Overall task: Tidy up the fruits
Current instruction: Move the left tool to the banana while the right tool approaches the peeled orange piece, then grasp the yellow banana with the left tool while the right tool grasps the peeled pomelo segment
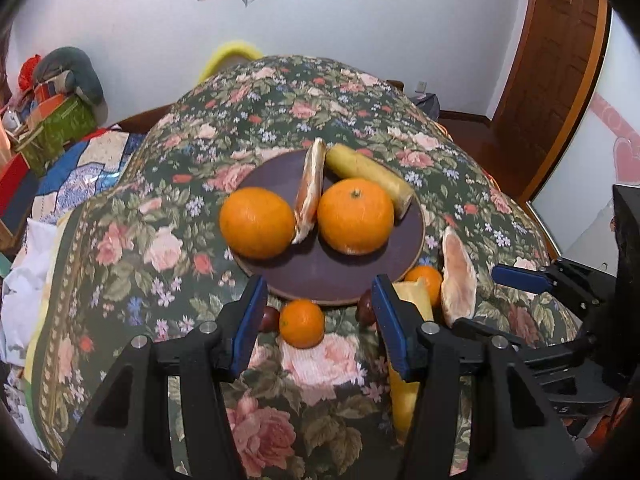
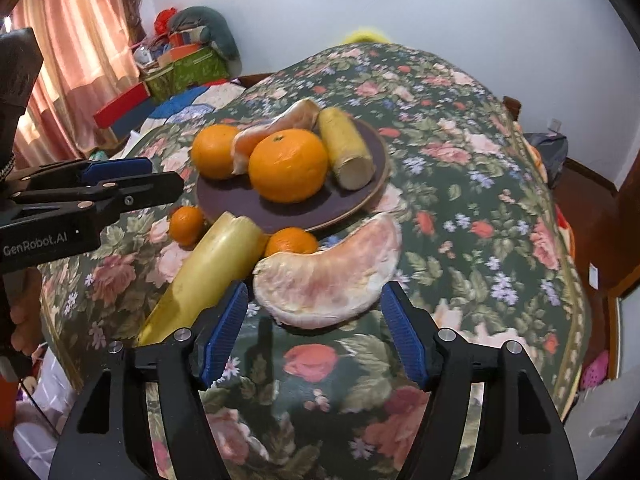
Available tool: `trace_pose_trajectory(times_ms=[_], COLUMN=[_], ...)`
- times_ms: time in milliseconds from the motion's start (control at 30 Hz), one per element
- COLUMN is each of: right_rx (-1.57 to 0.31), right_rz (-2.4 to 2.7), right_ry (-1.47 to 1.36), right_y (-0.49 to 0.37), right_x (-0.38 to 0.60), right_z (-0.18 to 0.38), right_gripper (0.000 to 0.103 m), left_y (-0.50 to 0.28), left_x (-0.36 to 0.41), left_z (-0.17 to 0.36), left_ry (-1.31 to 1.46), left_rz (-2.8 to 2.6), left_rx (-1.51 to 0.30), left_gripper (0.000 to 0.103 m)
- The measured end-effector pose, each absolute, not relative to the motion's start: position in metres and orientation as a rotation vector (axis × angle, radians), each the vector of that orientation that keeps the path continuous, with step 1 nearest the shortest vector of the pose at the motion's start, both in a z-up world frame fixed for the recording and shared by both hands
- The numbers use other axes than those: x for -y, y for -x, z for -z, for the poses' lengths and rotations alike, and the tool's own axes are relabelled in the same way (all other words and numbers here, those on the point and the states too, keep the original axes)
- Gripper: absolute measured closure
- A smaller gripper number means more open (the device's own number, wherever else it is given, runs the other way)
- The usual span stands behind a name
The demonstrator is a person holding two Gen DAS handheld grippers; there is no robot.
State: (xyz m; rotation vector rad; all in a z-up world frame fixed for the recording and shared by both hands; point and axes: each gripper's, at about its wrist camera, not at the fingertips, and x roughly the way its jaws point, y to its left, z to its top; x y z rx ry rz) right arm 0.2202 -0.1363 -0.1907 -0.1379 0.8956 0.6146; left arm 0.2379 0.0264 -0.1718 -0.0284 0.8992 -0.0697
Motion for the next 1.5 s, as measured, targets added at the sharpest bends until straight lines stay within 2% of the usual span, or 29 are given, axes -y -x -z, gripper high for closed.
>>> trace_pose_trajectory(times_ms=[267,500,600,800,1000,1067,1133,1167,1200,1367,1500], right_rx=[-0.908,-0.912,-0.910,-0.928,-0.959,-0.964,-0.952,-0.942,-0.939,-0.954,-0.975], right_rz=[-0.593,-0.622,-0.619,-0.603,-0.592,-0.614,-0.615,-0.615,-0.615,-0.604,-0.599], right_ry=[0.157,0.141,0.130,0.141,0.132,0.102,0.082,0.065,0.056,0.040,0.041], right_y=[-0.226,-0.216,-0.213,-0.210,-0.208,-0.208,-0.209,-0.211,-0.212,-0.228,-0.239], right_x=[0.133,0.149,0.156,0.166,0.177,0.179,0.179,0.179,0.178,0.169,0.161], right_z=[0.202,0.200,0.200,0.203,0.202,0.198,0.195,0.193,0.193,0.199,0.206], right_gripper=[0.038,0.064,0.069,0.077,0.076,0.071,0.056,0.055,0.054,0.054,0.054], left_y=[-0.236,-0.235,-0.233,-0.233,-0.233,-0.235,-0.237,-0.238,-0.239,-0.241,-0.240], left_x=[-0.018,0.000,0.005,0.018,0.028,0.029,0.029,0.029,0.029,0.021,0.017], left_z=[0.179,0.185,0.187,0.198,0.207,0.210,0.212,0.213,0.214,0.214,0.211], left_ry=[0.021,0.010,0.036,0.007,-0.013,-0.009,0.005,0.015,0.019,0.068,0.080], left_rz=[0.096,0.132,0.150,0.163,0.182,0.185,0.193,0.197,0.198,0.217,0.223], left_rx=[-0.925,-0.950,-0.953,-0.981,-0.996,-1.001,-1.007,-1.012,-1.014,-1.011,-1.003], left_gripper=[0.049,0.049,0.043,0.043,0.043,0.044,0.048,0.054,0.058,0.067,0.067])
